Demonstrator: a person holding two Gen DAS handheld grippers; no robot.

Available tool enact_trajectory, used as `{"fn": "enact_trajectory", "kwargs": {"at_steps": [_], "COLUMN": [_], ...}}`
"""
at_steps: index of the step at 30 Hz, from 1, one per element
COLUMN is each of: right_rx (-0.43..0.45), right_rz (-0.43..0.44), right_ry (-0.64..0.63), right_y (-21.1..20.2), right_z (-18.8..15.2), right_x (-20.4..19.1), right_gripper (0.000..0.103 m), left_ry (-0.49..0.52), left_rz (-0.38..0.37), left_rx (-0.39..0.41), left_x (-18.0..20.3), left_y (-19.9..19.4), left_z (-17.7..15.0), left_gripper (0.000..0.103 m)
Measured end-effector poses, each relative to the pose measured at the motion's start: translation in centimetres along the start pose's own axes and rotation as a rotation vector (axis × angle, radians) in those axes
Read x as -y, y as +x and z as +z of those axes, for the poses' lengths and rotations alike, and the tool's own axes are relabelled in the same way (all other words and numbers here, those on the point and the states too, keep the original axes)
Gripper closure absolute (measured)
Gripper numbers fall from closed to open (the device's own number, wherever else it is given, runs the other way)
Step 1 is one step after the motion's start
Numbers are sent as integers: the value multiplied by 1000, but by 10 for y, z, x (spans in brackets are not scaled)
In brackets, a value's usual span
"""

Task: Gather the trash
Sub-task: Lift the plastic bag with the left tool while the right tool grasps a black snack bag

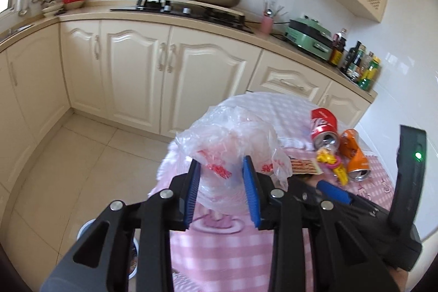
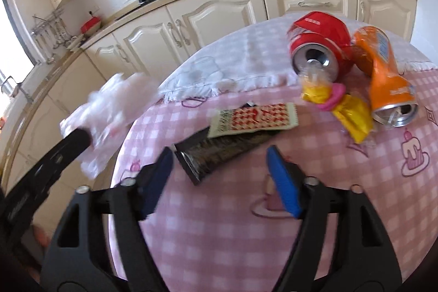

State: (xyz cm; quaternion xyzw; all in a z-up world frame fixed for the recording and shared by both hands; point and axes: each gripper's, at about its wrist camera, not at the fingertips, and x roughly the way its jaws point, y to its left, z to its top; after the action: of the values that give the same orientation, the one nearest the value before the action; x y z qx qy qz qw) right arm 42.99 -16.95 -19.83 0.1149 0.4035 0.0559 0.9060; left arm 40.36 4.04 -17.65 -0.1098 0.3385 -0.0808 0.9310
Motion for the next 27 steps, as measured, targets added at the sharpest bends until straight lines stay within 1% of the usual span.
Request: {"fn": "enact_trajectory", "kwargs": {"at_steps": [3,7,8,9,10,12,15,17,19,25,27], "right_rx": [-31,-41,-43,-42,-46,-53,-61,-59,-61,-21,1], "right_rz": [-62,-108,-121,-124,-115,-97,-60,-38,-19,-23,-22], "right_ry": [26,-10,-21,-25,-31,-51,-61,-62,-53,-29,-16], "right_y": [19,22,21,20,18,14,9,4,-4,-39,-52], "right_z": [2,2,1,0,-1,-5,-9,-12,-15,-28,-32], "right_x": [-4,-10,-9,-8,-5,-1,0,3,7,27,32], "right_gripper": [29,30,36,51,57,73,84,89,90,94,96], "left_ry": [-17,-24,-25,-27,-28,-38,-43,-34,-17,8,-1], "left_rz": [8,4,0,-3,-7,-19,-36,-40,-40,-57,-87], "left_rx": [-4,-10,-11,-9,-10,-16,-26,-34,-30,-26,-28], "left_x": [-15,-25,-26,-27,-27,-27,-25,-20,-15,0,5], "left_y": [-6,-11,-13,-14,-14,-16,-18,-20,-26,-44,-52], "left_z": [-2,-5,-6,-6,-6,-8,-11,-14,-16,-23,-26], "left_gripper": [73,73,73,73,73,72,72,72,72,72,72]}}
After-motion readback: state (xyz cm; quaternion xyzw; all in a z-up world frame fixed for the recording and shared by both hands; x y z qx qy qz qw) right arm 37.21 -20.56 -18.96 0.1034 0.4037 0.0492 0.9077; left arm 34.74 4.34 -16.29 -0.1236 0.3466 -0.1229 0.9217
